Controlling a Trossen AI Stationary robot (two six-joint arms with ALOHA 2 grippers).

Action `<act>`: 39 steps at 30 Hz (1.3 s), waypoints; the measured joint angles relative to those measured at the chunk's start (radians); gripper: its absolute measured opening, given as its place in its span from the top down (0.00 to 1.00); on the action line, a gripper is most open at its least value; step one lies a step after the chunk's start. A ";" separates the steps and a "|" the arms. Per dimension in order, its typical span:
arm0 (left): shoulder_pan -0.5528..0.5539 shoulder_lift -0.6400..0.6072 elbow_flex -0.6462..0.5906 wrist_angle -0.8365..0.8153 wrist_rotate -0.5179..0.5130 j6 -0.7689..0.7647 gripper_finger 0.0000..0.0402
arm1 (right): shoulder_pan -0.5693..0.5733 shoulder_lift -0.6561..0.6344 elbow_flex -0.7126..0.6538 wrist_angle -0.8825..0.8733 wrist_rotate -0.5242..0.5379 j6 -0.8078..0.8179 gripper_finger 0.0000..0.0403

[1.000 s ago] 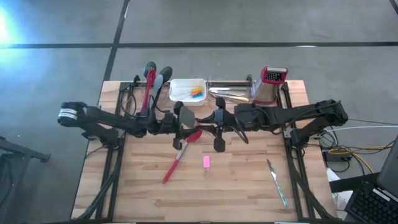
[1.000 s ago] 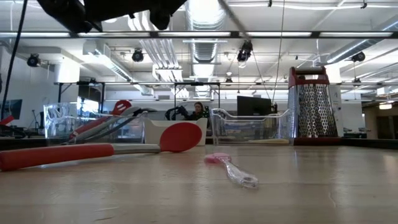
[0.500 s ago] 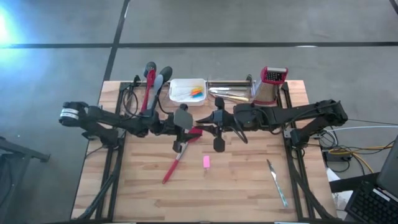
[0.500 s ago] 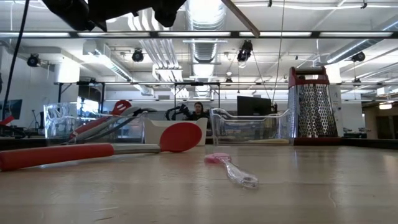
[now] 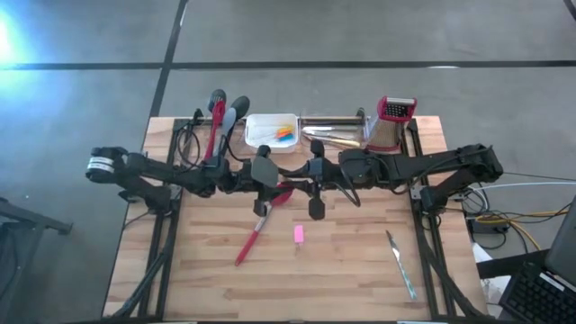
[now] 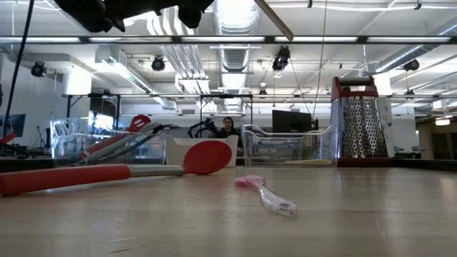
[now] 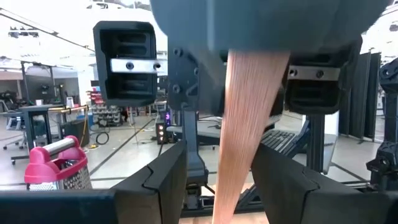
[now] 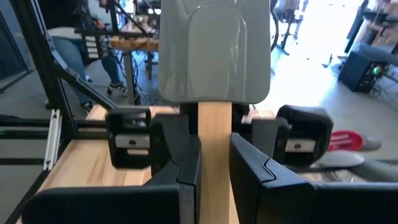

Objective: Pick & Place Kitchen Items
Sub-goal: Put the gray spatula into the white bin

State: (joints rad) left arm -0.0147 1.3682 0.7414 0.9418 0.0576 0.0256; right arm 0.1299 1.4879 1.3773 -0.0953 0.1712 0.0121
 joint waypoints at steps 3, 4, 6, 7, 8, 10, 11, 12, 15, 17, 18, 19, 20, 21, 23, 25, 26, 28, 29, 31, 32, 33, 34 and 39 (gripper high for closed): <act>0.000 0.000 0.000 0.001 0.003 0.000 0.56 | 0.000 0.000 0.000 0.019 -0.018 -0.015 0.89; 0.000 0.000 0.003 0.000 0.009 0.000 0.56 | 0.000 0.000 0.000 0.021 -0.020 -0.016 0.89; 0.000 0.002 0.016 -0.001 0.012 -0.001 0.56 | 0.000 0.000 0.000 0.021 -0.020 -0.016 0.89; 0.000 0.002 0.021 -0.001 0.015 -0.001 0.56 | 0.000 0.000 0.000 0.021 -0.022 -0.016 0.89; 0.000 0.002 0.026 0.001 0.023 -0.001 0.56 | 0.000 0.000 0.000 0.021 -0.023 -0.016 0.89; 0.000 0.001 0.029 0.001 0.030 -0.001 0.57 | 0.000 0.000 0.000 0.020 -0.023 -0.016 0.89; 0.000 0.001 0.030 0.000 0.031 -0.001 0.58 | 0.000 0.000 0.000 0.019 -0.023 -0.015 0.89; 0.000 0.002 0.030 -0.001 0.031 -0.001 0.60 | 0.000 0.000 0.000 0.019 -0.023 -0.015 0.89; 0.000 0.001 0.031 -0.002 0.034 -0.002 0.70 | 0.000 0.000 0.000 0.020 -0.023 -0.015 0.89; 0.000 0.001 0.031 -0.009 0.037 -0.004 0.79 | 0.000 0.000 0.000 0.017 -0.021 -0.011 0.89; 0.000 0.001 0.031 -0.015 0.036 -0.003 0.82 | 0.000 0.000 0.000 0.016 -0.019 -0.009 0.89; 0.000 0.000 0.031 -0.021 0.036 -0.002 0.82 | 0.000 0.000 0.000 0.015 -0.018 -0.009 0.89; 0.000 0.000 0.032 -0.028 0.035 -0.002 0.82 | 0.000 0.000 0.000 0.013 -0.019 -0.009 0.89; 0.000 0.000 0.032 -0.029 0.035 -0.002 0.82 | 0.000 0.000 0.000 0.013 -0.018 -0.009 0.89; 0.000 -0.001 0.032 -0.032 0.035 -0.003 0.82 | 0.000 0.000 0.000 0.013 -0.018 -0.009 0.89; 0.000 -0.008 0.032 -0.050 0.034 -0.004 0.82 | 0.000 -0.001 0.000 0.009 -0.019 -0.008 0.89; 0.000 -0.014 0.033 -0.067 0.032 -0.005 0.82 | 0.000 -0.003 0.000 0.005 -0.019 -0.002 0.89; 0.000 -0.033 0.035 -0.126 0.029 -0.009 0.82 | 0.000 -0.014 0.005 -0.034 -0.018 0.020 0.89; 0.001 -0.045 0.037 -0.166 0.026 -0.011 0.82 | 0.000 -0.021 0.008 -0.064 -0.018 0.034 0.88; 0.005 -0.078 0.040 -0.271 0.022 -0.011 0.82 | 0.000 -0.045 0.019 -0.151 -0.018 0.064 0.82; 0.009 -0.100 0.050 -0.334 0.019 -0.010 0.82 | 0.001 -0.064 0.026 -0.195 -0.018 0.082 0.78; 0.015 -0.119 0.066 -0.401 0.012 -0.005 0.82 | 0.001 -0.084 0.035 -0.235 -0.018 0.099 0.75; 0.021 -0.142 0.081 -0.486 0.003 0.001 0.82 | 0.001 -0.098 0.041 -0.289 -0.016 0.116 0.71; 0.077 -0.218 0.202 -0.942 -0.096 0.033 0.82 | -0.002 -0.150 0.030 -0.575 0.017 0.238 0.62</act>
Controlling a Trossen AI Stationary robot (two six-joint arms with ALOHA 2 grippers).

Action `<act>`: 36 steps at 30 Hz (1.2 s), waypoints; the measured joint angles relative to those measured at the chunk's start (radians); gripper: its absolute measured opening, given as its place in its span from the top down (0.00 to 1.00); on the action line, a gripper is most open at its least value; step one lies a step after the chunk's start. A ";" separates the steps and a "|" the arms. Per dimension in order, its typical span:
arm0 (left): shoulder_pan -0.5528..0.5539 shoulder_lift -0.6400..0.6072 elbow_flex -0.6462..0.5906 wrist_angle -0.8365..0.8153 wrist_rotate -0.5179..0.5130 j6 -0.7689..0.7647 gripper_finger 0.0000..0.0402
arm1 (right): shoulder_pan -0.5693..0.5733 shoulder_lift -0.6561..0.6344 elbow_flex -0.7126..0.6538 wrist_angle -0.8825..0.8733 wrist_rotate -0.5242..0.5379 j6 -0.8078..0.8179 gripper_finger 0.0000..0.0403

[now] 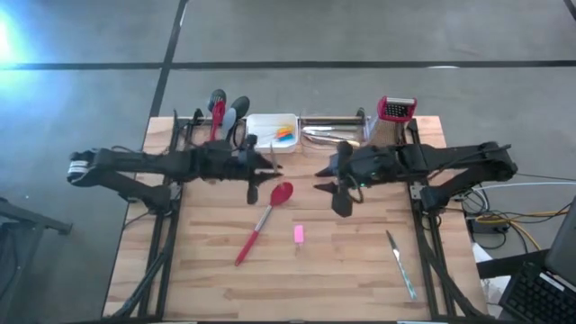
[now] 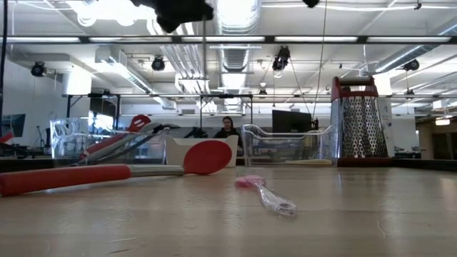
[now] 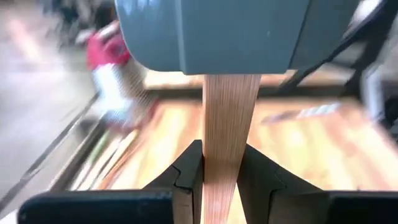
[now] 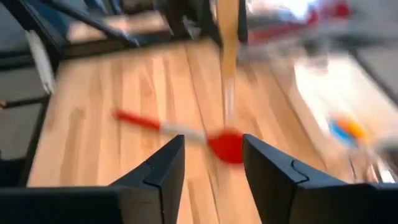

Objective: Pick & Place Kitchen Items
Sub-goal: Put the gray spatula into the white bin

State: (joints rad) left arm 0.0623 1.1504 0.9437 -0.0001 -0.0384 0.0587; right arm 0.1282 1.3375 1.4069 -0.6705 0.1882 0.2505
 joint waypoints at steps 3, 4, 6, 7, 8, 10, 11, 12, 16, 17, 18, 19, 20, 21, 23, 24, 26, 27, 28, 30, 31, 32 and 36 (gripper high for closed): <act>0.063 -0.014 0.118 -0.283 -0.048 0.033 0.82 | 0.000 -0.046 -0.015 -0.078 0.010 0.073 0.60; 0.090 -0.009 0.163 -0.374 -0.067 0.045 0.82 | 0.001 -0.052 -0.025 -0.104 0.017 0.091 0.60; 0.156 0.012 0.256 -0.533 -0.095 0.053 0.82 | 0.001 -0.061 -0.046 -0.140 0.021 0.113 0.60; 0.193 0.032 0.308 -0.615 -0.097 0.053 0.82 | 0.001 -0.058 -0.060 -0.140 0.021 0.120 0.60; 0.232 0.052 0.362 -0.689 -0.093 0.053 0.82 | 0.000 -0.056 -0.076 -0.144 0.021 0.123 0.61; 0.315 0.107 0.480 -0.837 -0.090 0.054 0.82 | -0.001 -0.058 -0.103 -0.142 0.023 0.124 0.62; 0.355 0.139 0.541 -0.907 -0.090 0.053 0.82 | -0.003 -0.061 -0.113 -0.136 0.024 0.122 0.62; 0.394 0.176 0.603 -0.974 -0.090 0.053 0.82 | -0.007 -0.063 -0.125 -0.135 0.024 0.115 0.62; 0.517 0.339 0.836 -1.223 -0.090 0.051 0.82 | -0.015 -0.056 -0.180 -0.127 0.024 0.096 0.64; 0.540 0.383 0.887 -1.279 -0.088 0.047 0.82 | -0.017 -0.057 -0.188 -0.127 0.024 0.095 0.64; 0.559 0.426 0.932 -1.333 -0.085 0.044 0.82 | -0.019 -0.059 -0.195 -0.126 0.024 0.094 0.64; 0.575 0.471 0.974 -1.387 -0.080 0.041 0.82 | -0.019 -0.061 -0.201 -0.123 0.024 0.094 0.64; 0.586 0.514 1.012 -1.433 -0.074 0.040 0.82 | -0.020 -0.061 -0.207 -0.124 0.024 0.092 0.64; 0.592 0.558 1.045 -1.478 -0.066 0.039 0.82 | -0.020 -0.061 -0.215 -0.123 0.024 0.090 0.64; 0.595 0.643 1.103 -1.554 -0.060 0.049 0.82 | -0.020 -0.059 -0.230 -0.125 0.024 0.087 0.64; 0.594 0.681 1.124 -1.573 -0.060 0.055 0.82 | -0.021 -0.059 -0.237 -0.126 0.024 0.087 0.64; 0.593 0.737 1.141 -1.565 -0.052 0.059 0.82 | -0.021 -0.063 -0.251 -0.123 0.024 0.087 0.63; 0.593 0.763 1.150 -1.569 -0.051 0.075 0.82 | -0.021 -0.064 -0.258 -0.126 0.024 0.087 0.63; 0.593 0.787 1.155 -1.571 -0.053 0.095 0.82 | -0.020 -0.064 -0.265 -0.125 0.024 0.087 0.63; 0.596 0.823 1.157 -1.571 -0.058 0.121 0.82 | -0.020 -0.066 -0.280 -0.126 0.024 0.088 0.62; 0.596 0.840 1.157 -1.572 -0.060 0.129 0.82 | -0.020 -0.066 -0.288 -0.126 0.024 0.087 0.62; 0.597 0.856 1.157 -1.571 -0.072 0.132 0.82 | -0.020 -0.067 -0.295 -0.124 0.024 0.087 0.62; 0.595 0.912 1.150 -1.571 -0.161 0.136 0.82 | -0.023 -0.068 -0.326 -0.124 0.023 0.087 0.63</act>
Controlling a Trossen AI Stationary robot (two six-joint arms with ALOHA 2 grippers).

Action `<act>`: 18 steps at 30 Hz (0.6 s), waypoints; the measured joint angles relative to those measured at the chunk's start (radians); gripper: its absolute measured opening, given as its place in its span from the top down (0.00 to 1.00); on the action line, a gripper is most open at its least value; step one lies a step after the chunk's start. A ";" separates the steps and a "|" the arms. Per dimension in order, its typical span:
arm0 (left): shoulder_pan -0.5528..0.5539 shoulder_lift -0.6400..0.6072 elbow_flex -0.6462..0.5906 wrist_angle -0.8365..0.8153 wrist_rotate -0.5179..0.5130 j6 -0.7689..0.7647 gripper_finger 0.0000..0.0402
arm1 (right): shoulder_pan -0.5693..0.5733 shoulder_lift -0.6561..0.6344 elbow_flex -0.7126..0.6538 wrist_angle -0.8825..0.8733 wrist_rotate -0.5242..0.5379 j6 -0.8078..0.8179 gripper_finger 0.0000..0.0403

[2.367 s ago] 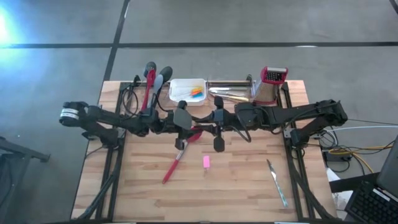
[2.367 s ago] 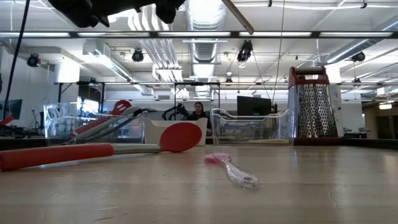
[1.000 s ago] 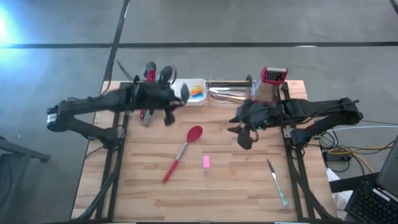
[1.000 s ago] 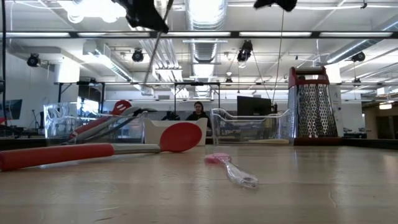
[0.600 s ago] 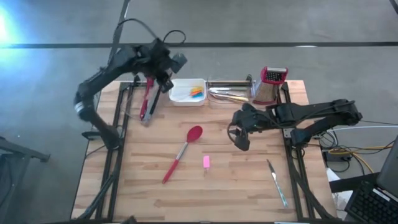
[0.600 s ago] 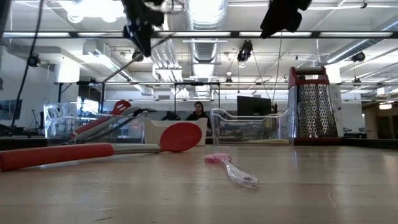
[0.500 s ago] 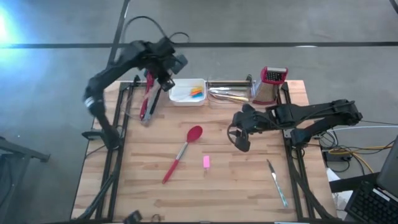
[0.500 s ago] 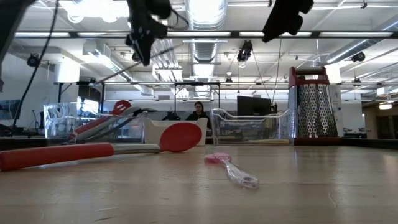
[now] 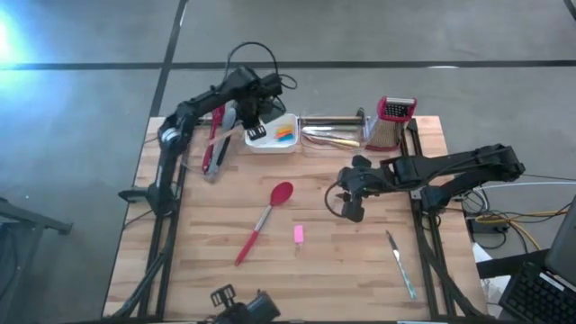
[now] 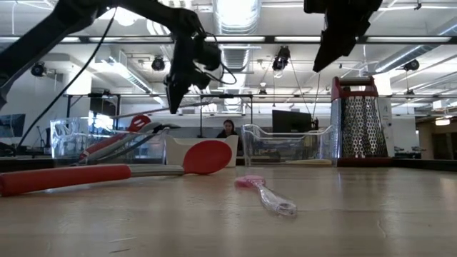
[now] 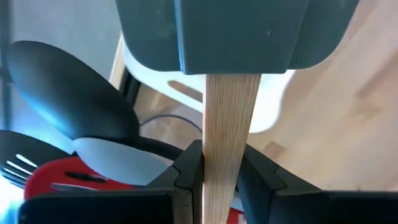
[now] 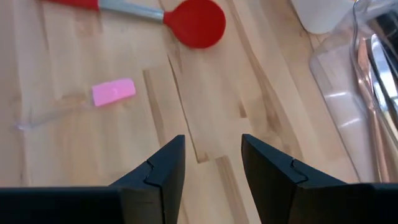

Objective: Pick & Place Kitchen Items
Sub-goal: Put the gray spatula into the white bin

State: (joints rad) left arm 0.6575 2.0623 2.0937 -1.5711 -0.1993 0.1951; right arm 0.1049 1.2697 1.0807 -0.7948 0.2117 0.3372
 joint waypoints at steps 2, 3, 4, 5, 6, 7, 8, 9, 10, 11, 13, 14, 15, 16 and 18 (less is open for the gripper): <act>0.000 0.024 -0.001 0.000 -0.027 0.018 0.82 | -0.001 0.000 -0.012 0.000 0.000 0.000 0.64; 0.000 0.037 -0.001 0.000 -0.033 0.026 0.82 | -0.002 0.000 -0.018 0.002 0.001 0.000 0.64; 0.000 0.049 -0.002 0.000 -0.040 0.033 0.82 | -0.002 0.000 -0.022 0.001 0.003 0.000 0.65; 0.000 0.062 -0.002 0.000 -0.047 0.043 0.82 | -0.002 0.000 -0.027 0.001 0.008 0.001 0.65; 0.000 0.074 -0.001 0.000 -0.057 0.051 0.82 | -0.002 0.000 -0.031 0.006 0.018 0.001 0.65; 0.000 0.086 0.001 0.000 -0.076 0.062 0.82 | -0.002 0.000 -0.036 0.014 0.024 0.000 0.65; 0.000 0.097 0.003 0.000 -0.094 0.075 0.82 | -0.002 0.000 -0.041 0.020 0.024 -0.003 0.65; 0.000 0.109 0.005 0.000 -0.109 0.084 0.82 | -0.005 0.000 -0.044 0.024 0.025 -0.005 0.65; 0.000 0.119 0.006 0.000 -0.119 0.094 0.82 | -0.007 0.000 -0.047 0.028 0.026 -0.005 0.65; 0.000 0.130 0.010 0.000 -0.131 0.100 0.82 | -0.009 0.000 -0.050 0.032 0.027 -0.004 0.65; 0.000 0.141 0.016 0.000 -0.142 0.109 0.82 | -0.014 0.000 -0.056 0.031 0.028 -0.005 0.65; 0.000 0.148 0.020 0.000 -0.144 0.114 0.82 | -0.014 0.000 -0.059 0.031 0.028 -0.005 0.64; -0.001 0.153 0.025 0.000 -0.149 0.117 0.82 | -0.015 0.000 -0.060 0.032 0.029 -0.005 0.64; -0.001 0.160 0.031 0.000 -0.148 0.117 0.82 | -0.016 0.000 -0.062 0.035 0.033 -0.007 0.64; -0.004 0.174 0.043 -0.005 -0.140 0.116 0.82 | -0.018 0.000 -0.065 0.041 0.042 -0.009 0.63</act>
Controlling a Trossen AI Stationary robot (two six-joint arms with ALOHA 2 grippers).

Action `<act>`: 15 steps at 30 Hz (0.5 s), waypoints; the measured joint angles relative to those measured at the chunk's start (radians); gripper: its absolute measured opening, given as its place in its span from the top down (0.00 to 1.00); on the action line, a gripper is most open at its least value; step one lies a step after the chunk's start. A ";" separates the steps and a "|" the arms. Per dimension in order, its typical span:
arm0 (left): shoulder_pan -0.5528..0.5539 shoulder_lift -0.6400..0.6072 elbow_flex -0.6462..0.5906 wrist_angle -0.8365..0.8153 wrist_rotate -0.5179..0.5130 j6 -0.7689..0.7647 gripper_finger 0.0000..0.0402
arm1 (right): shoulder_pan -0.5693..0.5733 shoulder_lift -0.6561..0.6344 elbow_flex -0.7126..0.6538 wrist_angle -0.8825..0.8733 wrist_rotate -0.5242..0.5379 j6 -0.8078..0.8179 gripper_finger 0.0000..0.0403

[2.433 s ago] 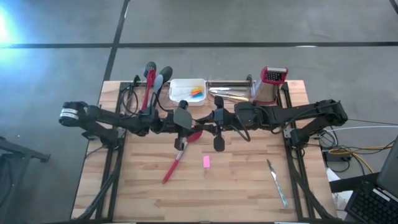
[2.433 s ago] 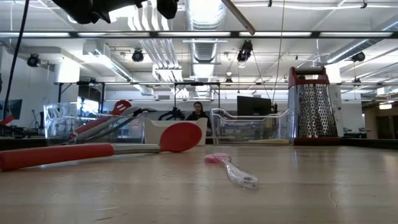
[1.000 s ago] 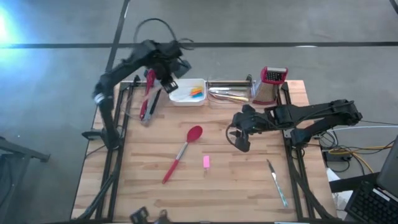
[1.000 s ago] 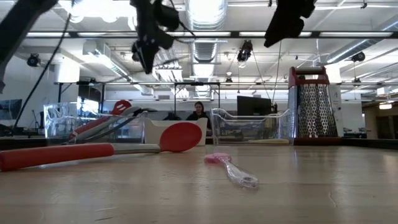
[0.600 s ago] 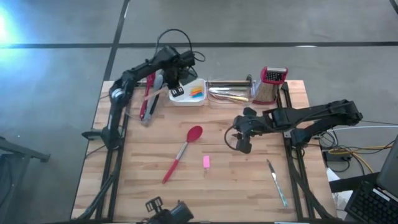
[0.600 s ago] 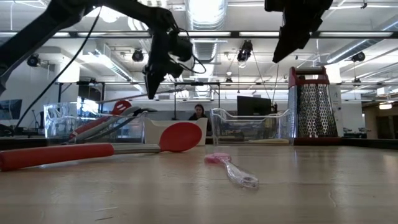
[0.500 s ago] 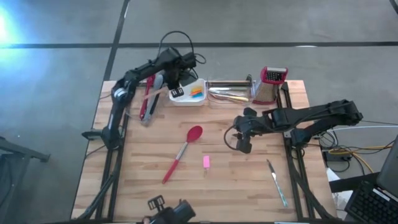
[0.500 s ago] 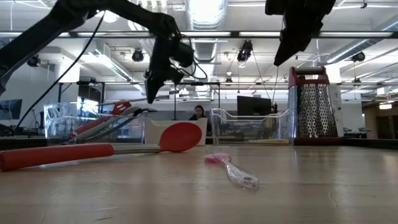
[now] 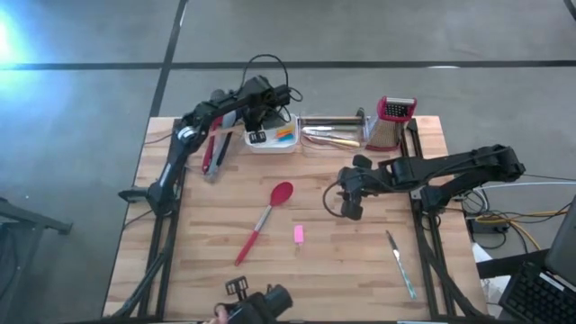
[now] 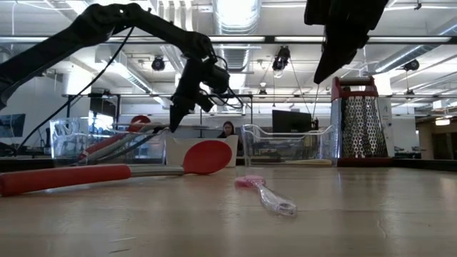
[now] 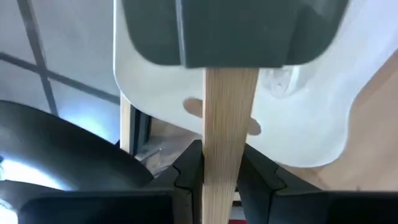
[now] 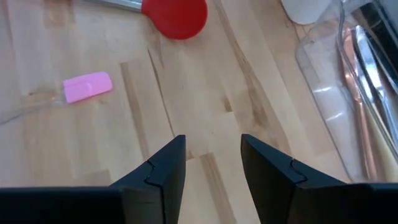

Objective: Pick & Place Kitchen Items
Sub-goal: Put the gray spatula into the white bin

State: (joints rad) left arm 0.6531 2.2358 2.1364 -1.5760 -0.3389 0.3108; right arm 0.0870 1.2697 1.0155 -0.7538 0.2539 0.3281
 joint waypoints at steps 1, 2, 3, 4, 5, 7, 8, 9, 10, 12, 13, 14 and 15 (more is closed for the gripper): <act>-0.002 0.002 0.007 -0.002 0.004 -0.002 0.82 | -0.002 0.000 -0.002 0.001 0.004 0.000 0.63; -0.004 0.004 0.014 0.003 0.017 -0.003 0.82 | -0.004 0.000 -0.004 0.002 0.009 -0.002 0.63; -0.007 0.006 0.023 0.006 0.024 -0.009 0.82 | -0.006 0.000 -0.004 0.004 0.012 -0.008 0.62; -0.009 0.007 0.027 0.006 0.040 -0.015 0.82 | -0.007 0.000 -0.004 0.006 0.012 -0.012 0.62; -0.010 0.007 0.031 0.005 0.064 -0.017 0.82 | -0.009 0.000 -0.004 0.008 0.012 -0.016 0.62; -0.013 0.007 0.032 0.006 0.088 -0.021 0.82 | -0.013 0.000 -0.004 0.013 0.012 -0.022 0.62; -0.014 0.007 0.030 0.006 0.097 -0.022 0.82 | -0.015 0.000 -0.004 0.016 0.012 -0.026 0.62; -0.016 0.007 0.027 0.006 0.097 -0.026 0.82 | -0.016 0.000 -0.004 0.020 0.012 -0.031 0.63; -0.018 0.007 0.024 0.005 0.097 -0.032 0.82 | -0.017 0.000 -0.004 0.024 0.012 -0.037 0.63; -0.021 0.007 0.020 0.005 0.097 -0.038 0.82 | -0.017 0.000 -0.004 0.032 0.012 -0.044 0.64; -0.023 0.007 0.020 0.006 0.096 -0.038 0.82 | -0.017 0.000 -0.004 0.033 0.012 -0.044 0.65; -0.024 0.007 0.020 0.006 0.096 -0.038 0.82 | -0.016 0.000 -0.004 0.033 0.012 -0.044 0.65; -0.025 0.007 0.019 0.005 0.096 -0.038 0.82 | -0.016 0.000 -0.004 0.033 0.012 -0.044 0.65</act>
State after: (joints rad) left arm 0.6281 2.2433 2.1555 -1.5707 -0.2425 0.2729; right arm 0.0708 1.2697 1.0111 -0.7208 0.2657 0.2840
